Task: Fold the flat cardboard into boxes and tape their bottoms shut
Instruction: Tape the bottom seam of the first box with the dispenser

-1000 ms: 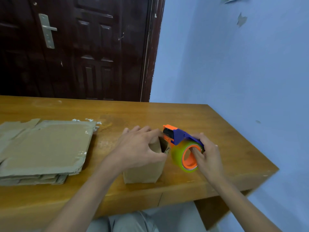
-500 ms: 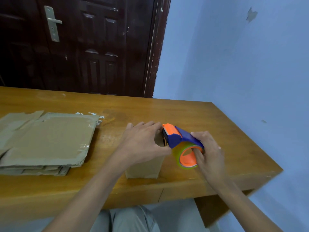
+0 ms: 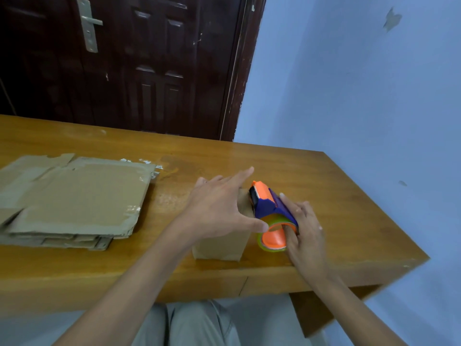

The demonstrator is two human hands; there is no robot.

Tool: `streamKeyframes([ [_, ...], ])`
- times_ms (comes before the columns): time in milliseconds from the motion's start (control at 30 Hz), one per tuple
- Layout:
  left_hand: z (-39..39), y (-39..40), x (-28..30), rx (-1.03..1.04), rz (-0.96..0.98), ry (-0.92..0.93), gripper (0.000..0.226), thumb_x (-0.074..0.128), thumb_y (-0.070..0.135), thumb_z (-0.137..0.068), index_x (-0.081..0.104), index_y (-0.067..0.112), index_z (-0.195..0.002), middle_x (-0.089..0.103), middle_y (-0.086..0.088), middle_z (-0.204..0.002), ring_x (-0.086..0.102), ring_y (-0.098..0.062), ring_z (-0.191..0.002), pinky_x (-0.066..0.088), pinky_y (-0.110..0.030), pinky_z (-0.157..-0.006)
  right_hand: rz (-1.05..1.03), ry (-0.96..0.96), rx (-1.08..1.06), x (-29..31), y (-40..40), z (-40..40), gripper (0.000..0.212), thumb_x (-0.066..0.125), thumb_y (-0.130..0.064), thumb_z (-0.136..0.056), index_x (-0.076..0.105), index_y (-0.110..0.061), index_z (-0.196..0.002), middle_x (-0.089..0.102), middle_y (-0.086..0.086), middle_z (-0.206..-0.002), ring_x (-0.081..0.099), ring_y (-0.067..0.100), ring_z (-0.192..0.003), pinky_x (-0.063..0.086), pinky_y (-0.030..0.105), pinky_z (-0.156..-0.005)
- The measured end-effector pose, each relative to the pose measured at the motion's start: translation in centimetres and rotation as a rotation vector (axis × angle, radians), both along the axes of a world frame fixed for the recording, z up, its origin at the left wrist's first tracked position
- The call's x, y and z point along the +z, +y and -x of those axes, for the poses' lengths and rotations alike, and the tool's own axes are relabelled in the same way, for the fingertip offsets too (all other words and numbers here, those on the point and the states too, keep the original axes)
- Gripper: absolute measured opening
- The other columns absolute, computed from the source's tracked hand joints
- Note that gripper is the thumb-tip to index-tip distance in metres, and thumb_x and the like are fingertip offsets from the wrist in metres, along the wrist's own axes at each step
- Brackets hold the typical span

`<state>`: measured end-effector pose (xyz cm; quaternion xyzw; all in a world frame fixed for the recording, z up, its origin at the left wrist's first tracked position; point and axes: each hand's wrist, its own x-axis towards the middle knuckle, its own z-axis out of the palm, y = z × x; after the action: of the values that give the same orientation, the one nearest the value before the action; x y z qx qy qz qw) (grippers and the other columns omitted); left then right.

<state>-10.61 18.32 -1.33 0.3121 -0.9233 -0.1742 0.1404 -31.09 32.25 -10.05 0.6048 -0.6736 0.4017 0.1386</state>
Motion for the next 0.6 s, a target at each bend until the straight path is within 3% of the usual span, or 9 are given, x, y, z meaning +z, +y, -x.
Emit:
streamKeyframes([
  [67,-0.4,0.0,-0.1,-0.043,-0.058,0.112,0.117,0.074,0.086,-0.060,0.024,0.046,-0.158,0.057,0.017,-0.143,0.046,-0.013,-0.137,0.033,-0.044,-0.114,0.016,0.001,-0.005,-0.4,0.1,-0.3,0.063,0.054,-0.010,-0.098,0.044,-0.029,-0.157,0.053,-0.007,-0.122,0.059,0.008,-0.095,0.056,0.032,-0.065],
  [200,-1.9,-0.5,-1.1,-0.103,-0.228,0.452,0.068,0.089,0.056,-0.070,0.053,0.044,-0.127,0.054,0.028,-0.124,0.048,0.002,-0.121,0.049,-0.040,-0.104,0.047,-0.024,-0.018,-0.7,0.0,-1.2,0.053,0.048,-0.023,-0.102,0.046,-0.025,-0.155,0.056,-0.003,-0.120,0.056,-0.001,-0.101,0.047,0.011,-0.073],
  [300,-2.4,-1.0,-1.6,-0.146,-0.268,0.467,0.053,0.087,0.062,-0.068,0.062,0.042,-0.111,0.055,0.024,-0.120,0.050,-0.002,-0.119,0.054,-0.041,-0.096,0.063,-0.012,-0.033,-0.9,0.1,-1.5,0.053,0.048,-0.023,-0.102,0.044,-0.027,-0.155,0.057,0.001,-0.121,0.053,-0.004,-0.105,0.044,0.008,-0.075],
  [433,-2.4,-1.0,-1.8,-0.205,-0.215,0.462,0.058,0.090,0.059,-0.068,0.064,0.041,-0.116,0.056,0.024,-0.120,0.053,-0.004,-0.120,0.055,-0.039,-0.095,0.096,-0.022,-0.050,-1.6,0.2,-1.8,0.055,0.049,-0.024,-0.102,0.040,-0.031,-0.156,0.049,-0.009,-0.124,0.054,0.003,-0.102,0.055,0.026,-0.064],
  [500,-2.4,-1.0,-2.1,-0.214,-0.193,0.482,0.062,0.090,0.057,-0.069,0.063,0.042,-0.123,0.056,0.025,-0.121,0.054,-0.004,-0.120,0.056,-0.037,-0.095,0.120,-0.006,-0.064,-1.7,0.0,-2.0,0.054,0.048,-0.022,-0.101,0.041,-0.028,-0.154,0.049,-0.006,-0.123,0.052,0.001,-0.098,0.053,0.022,-0.064],
  [600,-2.4,-0.8,-2.3,-0.206,-0.191,0.483,0.053,0.080,0.069,-0.067,0.067,0.043,-0.111,0.054,0.024,-0.124,0.054,-0.002,-0.119,0.060,-0.036,-0.090,0.108,0.039,-0.070,-1.9,-0.2,-1.7,0.056,0.049,-0.020,-0.101,0.040,-0.028,-0.155,0.052,0.002,-0.122,0.050,0.000,-0.097,0.045,0.012,-0.066],
])
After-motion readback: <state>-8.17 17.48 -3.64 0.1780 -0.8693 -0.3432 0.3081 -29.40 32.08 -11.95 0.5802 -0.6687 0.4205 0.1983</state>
